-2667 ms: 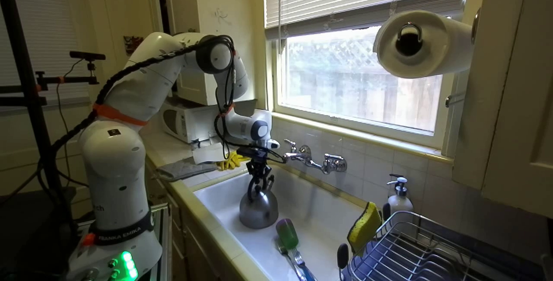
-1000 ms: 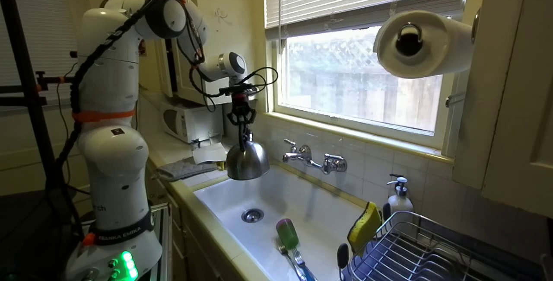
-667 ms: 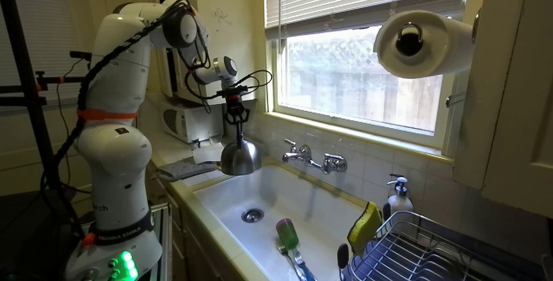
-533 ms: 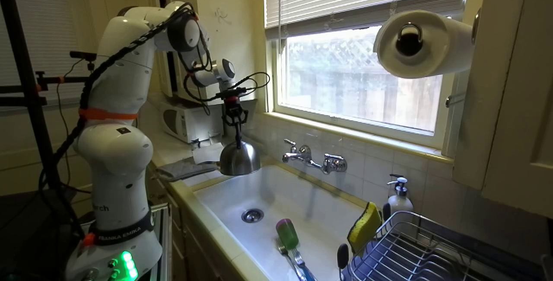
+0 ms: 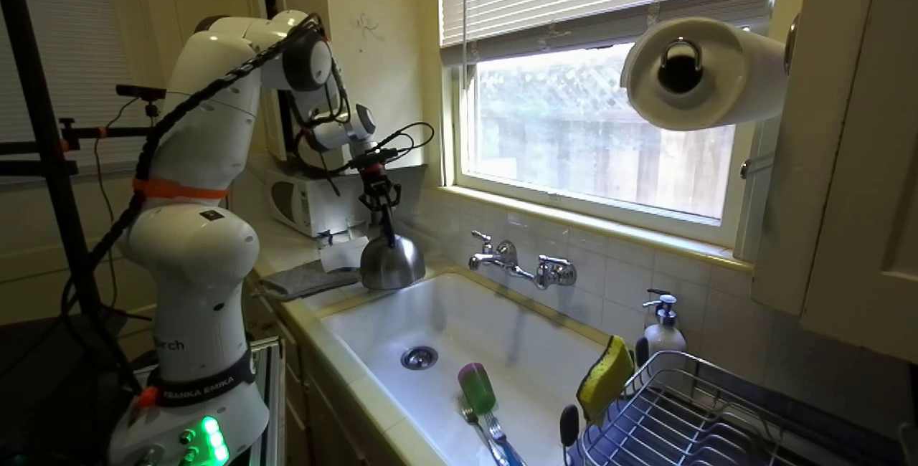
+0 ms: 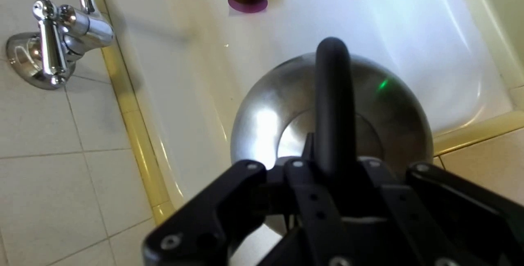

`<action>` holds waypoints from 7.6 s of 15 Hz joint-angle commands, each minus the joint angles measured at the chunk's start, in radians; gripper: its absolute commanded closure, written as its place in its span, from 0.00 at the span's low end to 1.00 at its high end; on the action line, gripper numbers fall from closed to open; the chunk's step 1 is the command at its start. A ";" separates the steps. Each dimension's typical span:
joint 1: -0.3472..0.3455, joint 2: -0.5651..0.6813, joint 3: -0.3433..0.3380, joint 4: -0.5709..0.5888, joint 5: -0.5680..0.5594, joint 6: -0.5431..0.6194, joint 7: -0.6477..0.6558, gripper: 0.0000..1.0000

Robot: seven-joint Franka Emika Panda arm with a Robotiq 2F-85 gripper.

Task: Remove the kettle from the sink and place it on the left side of the counter.

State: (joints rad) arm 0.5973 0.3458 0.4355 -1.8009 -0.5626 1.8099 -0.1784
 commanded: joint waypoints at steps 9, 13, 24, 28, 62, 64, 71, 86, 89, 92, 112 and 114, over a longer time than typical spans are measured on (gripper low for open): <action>-0.014 -0.344 0.013 -0.413 0.021 0.283 0.321 0.97; -0.015 -0.392 0.035 -0.473 -0.015 0.351 0.357 0.97; -0.016 -0.369 0.053 -0.451 -0.050 0.384 0.077 0.97; -0.020 -0.309 0.052 -0.412 -0.031 0.366 -0.069 0.97; 0.261 -0.197 0.035 -0.305 -0.323 0.343 0.625 0.97; 0.251 -0.174 0.024 -0.302 -0.319 0.376 0.622 0.97; 0.258 -0.081 -0.009 -0.254 -0.302 0.378 0.549 0.97; 0.310 -0.020 -0.008 -0.178 -0.426 0.426 0.345 0.97; 0.320 -0.053 -0.007 -0.200 -0.408 0.377 0.365 0.97; 0.329 -0.082 -0.006 -0.223 -0.408 0.328 0.395 0.97; 0.324 -0.164 -0.012 -0.351 -0.453 0.134 0.634 0.97; 0.327 -0.144 -0.015 -0.339 -0.471 0.125 0.650 0.97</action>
State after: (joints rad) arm 0.9237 0.2048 0.4217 -2.1356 -0.9809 1.9325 0.4364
